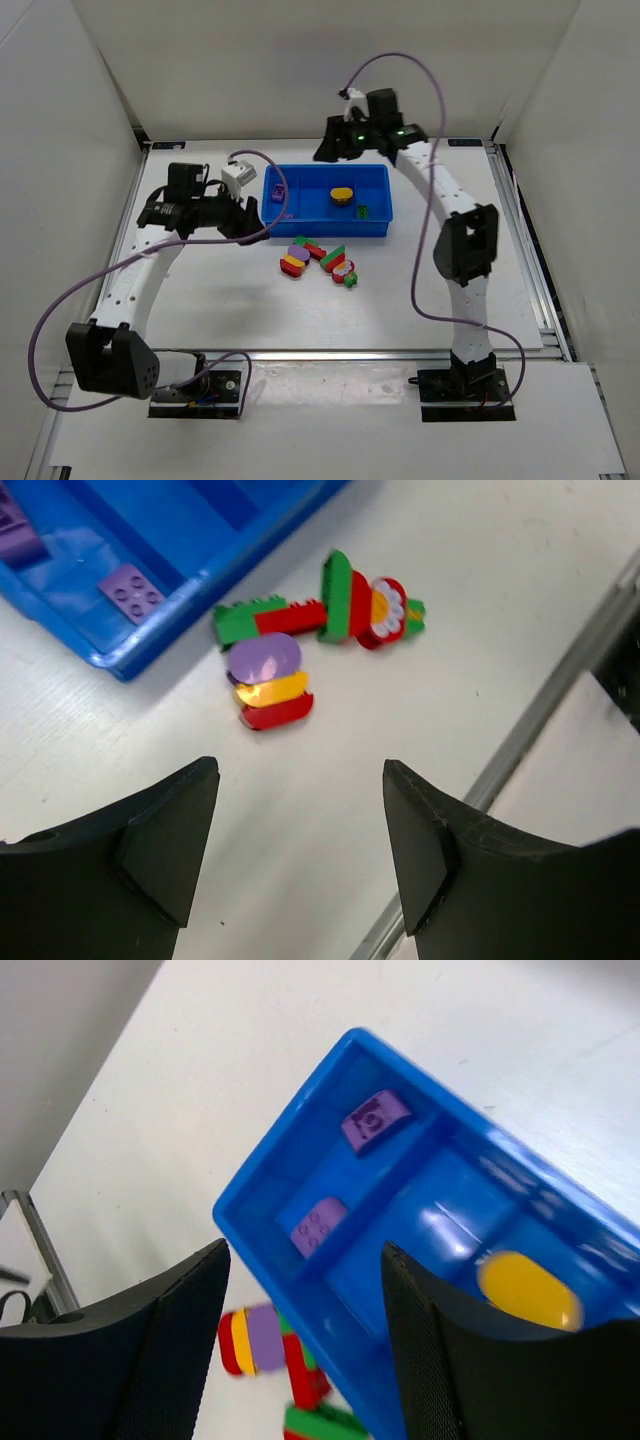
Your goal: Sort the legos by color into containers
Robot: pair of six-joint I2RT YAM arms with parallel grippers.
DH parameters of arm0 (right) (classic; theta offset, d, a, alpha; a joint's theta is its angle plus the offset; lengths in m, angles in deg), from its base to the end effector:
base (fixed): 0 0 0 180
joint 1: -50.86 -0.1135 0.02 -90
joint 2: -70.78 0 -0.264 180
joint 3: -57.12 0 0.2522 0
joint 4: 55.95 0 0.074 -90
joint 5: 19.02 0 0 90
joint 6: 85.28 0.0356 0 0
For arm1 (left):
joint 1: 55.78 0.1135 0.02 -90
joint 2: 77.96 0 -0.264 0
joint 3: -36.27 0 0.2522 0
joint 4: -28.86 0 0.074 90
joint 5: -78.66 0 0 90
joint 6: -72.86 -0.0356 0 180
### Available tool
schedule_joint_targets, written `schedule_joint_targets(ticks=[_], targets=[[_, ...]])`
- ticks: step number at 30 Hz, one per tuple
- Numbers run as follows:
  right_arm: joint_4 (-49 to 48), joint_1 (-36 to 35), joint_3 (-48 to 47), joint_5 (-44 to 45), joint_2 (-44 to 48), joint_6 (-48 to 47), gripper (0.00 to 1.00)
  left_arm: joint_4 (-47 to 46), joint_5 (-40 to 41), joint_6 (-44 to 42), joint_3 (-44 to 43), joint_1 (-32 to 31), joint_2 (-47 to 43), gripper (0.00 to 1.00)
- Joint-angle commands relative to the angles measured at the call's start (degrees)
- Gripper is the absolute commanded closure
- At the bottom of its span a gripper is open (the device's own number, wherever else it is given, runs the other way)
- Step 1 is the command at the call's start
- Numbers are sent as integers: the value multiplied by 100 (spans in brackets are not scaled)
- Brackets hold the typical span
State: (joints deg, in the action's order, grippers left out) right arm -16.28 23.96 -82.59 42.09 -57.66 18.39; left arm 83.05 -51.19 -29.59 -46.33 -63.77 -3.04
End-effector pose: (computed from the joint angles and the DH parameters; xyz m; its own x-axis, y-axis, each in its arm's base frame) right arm 0.4595 0.2524 0.3195 -0.5953 -0.0700 -0.8004 -0.6529 0.6227 0.4312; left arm 0.2652 -0.0603 0.3286 -0.5844 0.2492 -0.7723 0.6855 0.6608 -0.3056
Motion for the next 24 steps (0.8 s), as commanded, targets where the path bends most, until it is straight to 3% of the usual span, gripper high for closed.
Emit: schedule_joint_targets(ticks=[1,7,9,12,15,21,24], targets=[[282,641,517,-591,1117,-794,34,747,-680,-1092,169,17,-293,23],[1616,976,2001,-1628,2261,-2981,39,748,-655,-1198,257,-343,-241,25],[1995,958,2371,-1664,2690,-3736,40,748,-664,-1312,213,-501,-232,25],[2374,958,3241,-1516,3305,-4117,40,730,-576,-1506,108,-791,-40,25],[2305,696,4208,-973,3999,-3979,42,721,-225,-1497,-138,-1020,268,26],[1444,-253,6114,1248,5240,-2163,45,415,92,-1392,-306,-994,454,28],[1127,-711,6616,1675,5584,-1746,48,168,232,-1278,-87,-985,349,28]])
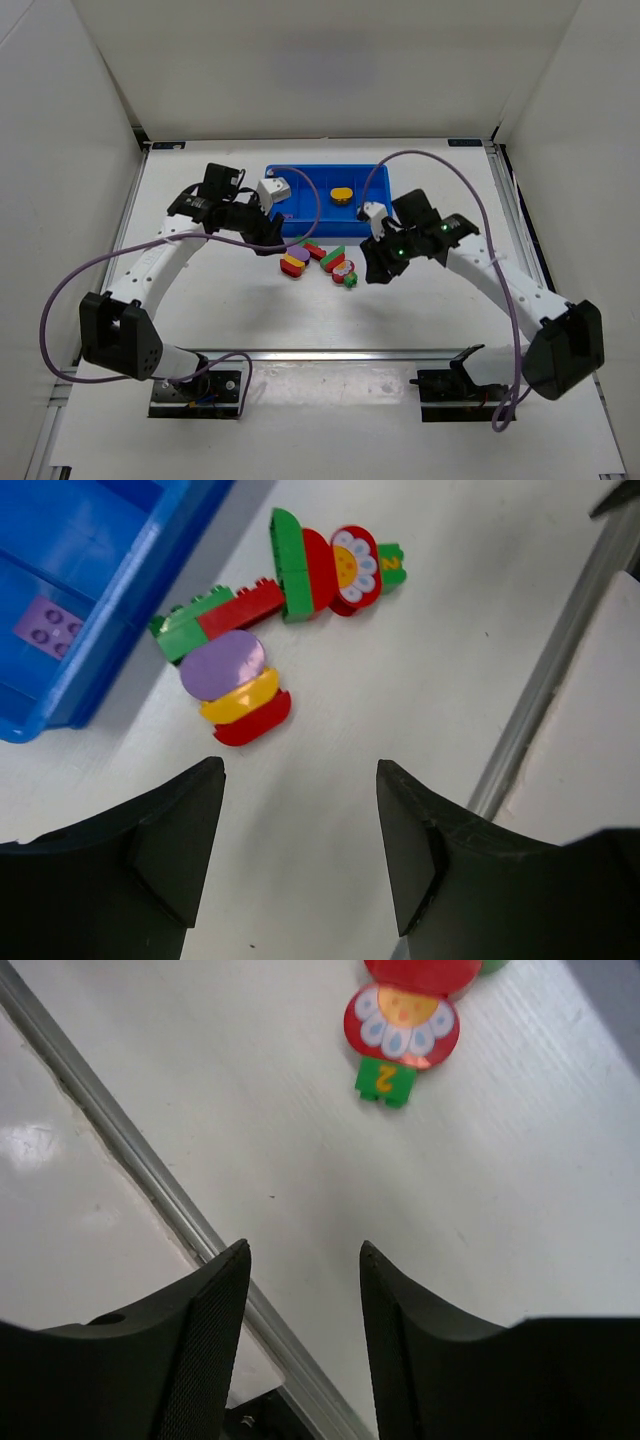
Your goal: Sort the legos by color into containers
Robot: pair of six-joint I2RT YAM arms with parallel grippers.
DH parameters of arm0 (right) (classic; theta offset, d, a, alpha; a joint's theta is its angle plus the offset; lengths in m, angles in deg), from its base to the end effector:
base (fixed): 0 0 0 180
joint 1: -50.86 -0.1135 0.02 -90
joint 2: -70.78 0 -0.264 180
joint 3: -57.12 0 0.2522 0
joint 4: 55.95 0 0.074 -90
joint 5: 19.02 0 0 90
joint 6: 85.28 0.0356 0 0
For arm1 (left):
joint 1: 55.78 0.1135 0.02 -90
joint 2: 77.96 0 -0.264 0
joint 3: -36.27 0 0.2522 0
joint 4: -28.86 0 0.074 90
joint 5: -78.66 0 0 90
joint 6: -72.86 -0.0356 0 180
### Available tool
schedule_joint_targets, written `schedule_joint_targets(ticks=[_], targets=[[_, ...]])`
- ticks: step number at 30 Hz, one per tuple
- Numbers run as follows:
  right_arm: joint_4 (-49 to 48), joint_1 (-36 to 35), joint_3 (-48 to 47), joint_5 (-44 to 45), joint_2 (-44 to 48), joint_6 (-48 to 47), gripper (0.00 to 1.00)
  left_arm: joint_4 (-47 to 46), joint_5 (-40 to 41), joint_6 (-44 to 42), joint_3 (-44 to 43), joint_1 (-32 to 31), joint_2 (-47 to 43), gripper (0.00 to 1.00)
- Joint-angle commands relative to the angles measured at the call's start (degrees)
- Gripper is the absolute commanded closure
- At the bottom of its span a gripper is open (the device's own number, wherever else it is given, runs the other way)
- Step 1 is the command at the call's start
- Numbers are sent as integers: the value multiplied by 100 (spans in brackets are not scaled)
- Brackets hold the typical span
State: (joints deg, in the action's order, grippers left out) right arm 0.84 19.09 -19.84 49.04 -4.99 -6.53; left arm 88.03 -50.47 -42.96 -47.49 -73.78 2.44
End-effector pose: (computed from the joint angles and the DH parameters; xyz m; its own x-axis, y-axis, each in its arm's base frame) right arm 0.2206 0.1523 0.2863 -0.5577 -0.5582 -0.6143 -0.7919 0.5797 0.1921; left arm 0.2640 -0.1094 0.3045 -0.4569 0.5037 -0.7332 0.8620 0.4541 -0.2252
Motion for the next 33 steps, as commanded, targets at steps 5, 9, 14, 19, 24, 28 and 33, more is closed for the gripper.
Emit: schedule_joint_targets(ticks=[5,9,14,19,24,28,33], targets=[[-900,-470,659,1955,230,1106,51,-664,388,288,364,7,-428,27],[-1366,-786,826,2193,-43,1598,49,-718,591,464,504,16,-604,27],[-1955,-1120,976,2079,-333,1801,35,-735,793,464,741,16,-956,27],[-2280,-1226,1073,1886,-562,1758,31,-735,864,535,917,25,-1184,26],[-2448,-1218,1082,1816,-763,1643,30,-735,846,578,935,24,-1194,27],[-2536,-1174,1038,1771,-922,1555,30,-735,846,552,856,16,-1132,27],[-2615,-1068,906,1710,-1168,1547,30,-735,837,482,795,25,-1070,27]])
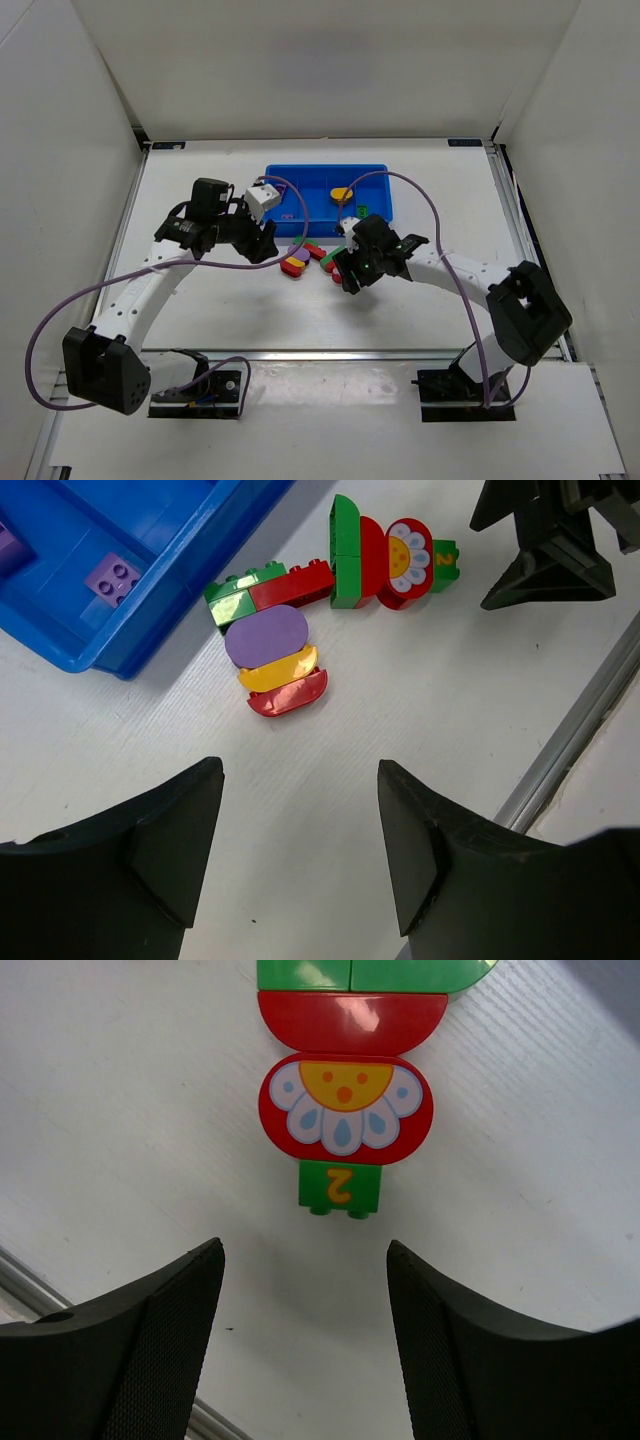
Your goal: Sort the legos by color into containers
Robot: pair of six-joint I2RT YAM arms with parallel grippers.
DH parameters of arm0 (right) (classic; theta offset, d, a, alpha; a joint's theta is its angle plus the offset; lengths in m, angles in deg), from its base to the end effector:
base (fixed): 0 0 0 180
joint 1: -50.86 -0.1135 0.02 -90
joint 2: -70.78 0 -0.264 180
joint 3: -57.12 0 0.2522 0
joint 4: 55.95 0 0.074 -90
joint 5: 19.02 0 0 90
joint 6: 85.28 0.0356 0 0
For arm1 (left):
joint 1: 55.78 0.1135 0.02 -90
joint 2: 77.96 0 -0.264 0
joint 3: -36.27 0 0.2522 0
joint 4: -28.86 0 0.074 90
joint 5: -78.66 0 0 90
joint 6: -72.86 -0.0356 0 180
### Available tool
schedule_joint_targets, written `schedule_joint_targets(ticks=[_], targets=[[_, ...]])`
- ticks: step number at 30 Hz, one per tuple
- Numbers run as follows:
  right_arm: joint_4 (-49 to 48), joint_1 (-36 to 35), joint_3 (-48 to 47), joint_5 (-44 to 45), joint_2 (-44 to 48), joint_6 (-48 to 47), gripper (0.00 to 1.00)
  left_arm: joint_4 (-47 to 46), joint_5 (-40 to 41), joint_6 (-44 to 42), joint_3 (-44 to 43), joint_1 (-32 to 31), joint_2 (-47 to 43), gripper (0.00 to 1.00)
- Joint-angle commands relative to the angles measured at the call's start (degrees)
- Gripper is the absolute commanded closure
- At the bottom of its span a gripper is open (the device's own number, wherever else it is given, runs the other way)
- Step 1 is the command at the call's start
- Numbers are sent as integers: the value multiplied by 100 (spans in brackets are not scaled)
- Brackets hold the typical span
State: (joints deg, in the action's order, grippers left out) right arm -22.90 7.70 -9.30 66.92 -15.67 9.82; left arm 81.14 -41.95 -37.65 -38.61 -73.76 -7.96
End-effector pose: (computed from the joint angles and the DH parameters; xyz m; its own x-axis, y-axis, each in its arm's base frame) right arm 0.2218 0.2114 0.2031 -0.6443 -0.4826 -0.5933 -0.6587 0.7444 0.1098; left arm 0.2339 -0.0950 0.3060 -0.4478 0.4624 -0.7653 0.8012 0.5875 -0.1139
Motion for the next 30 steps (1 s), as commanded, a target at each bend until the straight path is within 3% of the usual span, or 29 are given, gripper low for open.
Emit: schedule_joint_targets(ticks=[1,30], targets=[[-250,71,-174,-95,-178,-97,30,-38,-15,-67,-101,22,-21,26],[-391,308,-684,-350,-1119,-273,37,-47,-77,-41,-40,295,93,26]])
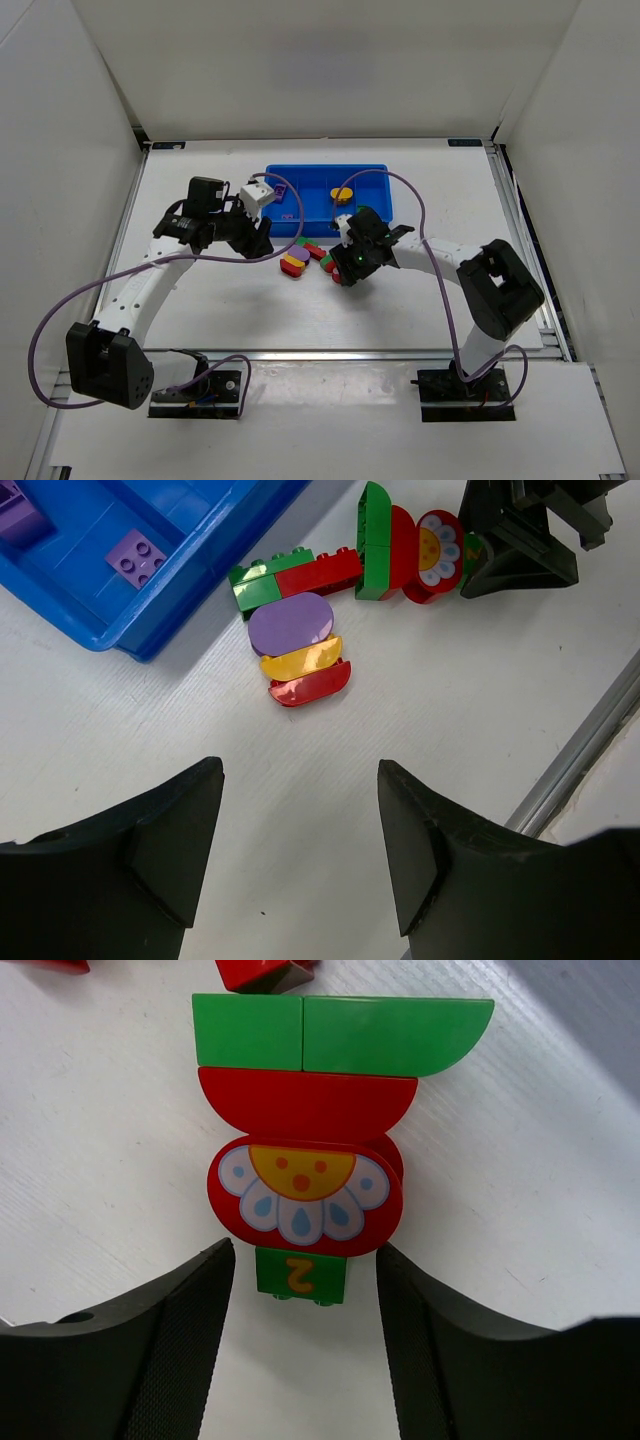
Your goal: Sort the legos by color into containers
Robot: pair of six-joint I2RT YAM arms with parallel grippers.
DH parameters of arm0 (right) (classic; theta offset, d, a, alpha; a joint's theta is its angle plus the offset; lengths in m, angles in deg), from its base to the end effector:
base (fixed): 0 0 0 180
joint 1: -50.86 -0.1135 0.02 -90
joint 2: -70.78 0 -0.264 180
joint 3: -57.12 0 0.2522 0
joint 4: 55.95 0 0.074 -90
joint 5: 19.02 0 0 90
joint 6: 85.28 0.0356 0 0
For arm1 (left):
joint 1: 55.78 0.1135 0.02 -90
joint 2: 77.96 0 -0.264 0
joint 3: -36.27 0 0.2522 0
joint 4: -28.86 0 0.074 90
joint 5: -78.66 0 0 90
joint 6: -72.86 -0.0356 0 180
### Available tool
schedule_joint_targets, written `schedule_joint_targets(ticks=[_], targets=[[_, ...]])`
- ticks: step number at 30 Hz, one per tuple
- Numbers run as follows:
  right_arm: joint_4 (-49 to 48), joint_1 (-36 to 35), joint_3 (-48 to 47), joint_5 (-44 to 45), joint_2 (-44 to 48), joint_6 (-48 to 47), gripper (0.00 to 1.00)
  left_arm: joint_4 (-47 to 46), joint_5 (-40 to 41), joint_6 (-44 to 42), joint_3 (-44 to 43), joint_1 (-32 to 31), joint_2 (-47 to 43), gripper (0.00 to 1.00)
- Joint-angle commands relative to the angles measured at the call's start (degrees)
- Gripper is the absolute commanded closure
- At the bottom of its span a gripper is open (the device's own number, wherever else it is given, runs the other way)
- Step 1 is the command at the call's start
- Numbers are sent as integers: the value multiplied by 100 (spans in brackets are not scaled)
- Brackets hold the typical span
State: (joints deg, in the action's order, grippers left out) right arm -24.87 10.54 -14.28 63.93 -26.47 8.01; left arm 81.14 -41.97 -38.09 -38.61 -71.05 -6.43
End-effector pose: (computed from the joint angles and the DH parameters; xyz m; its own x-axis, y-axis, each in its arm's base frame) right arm 0.2564 0.2233 0.1738 -0.6777 -0.5004 -0.5389 -0.6554 0.7433 0.1340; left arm 0.2430 -0.0851 0.2998 -0.4827 0.4507 -0.7509 0.7732 0.6219 -0.1238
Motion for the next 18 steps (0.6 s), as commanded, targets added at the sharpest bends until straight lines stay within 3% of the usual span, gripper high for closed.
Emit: schedule_joint_targets(ticks=[1,9,11,16,18], targets=[[-211,32,-177,-51,-57,-92,39,-47,-74,3,-40,32,-51,26],[-352,41,-80,63,-110,-259,61,-99,-127,12,-66,33,19,27],[-396,33,-10,63,-75,-259,73,-99,-188,65,-84,33,28,26],[-274,50,139,142,310,-592,89,-99,-768,231,-119,103,-7,23],[-194,33,289,177,522,-698,91,-99,-1119,328,-163,120,19,22]])
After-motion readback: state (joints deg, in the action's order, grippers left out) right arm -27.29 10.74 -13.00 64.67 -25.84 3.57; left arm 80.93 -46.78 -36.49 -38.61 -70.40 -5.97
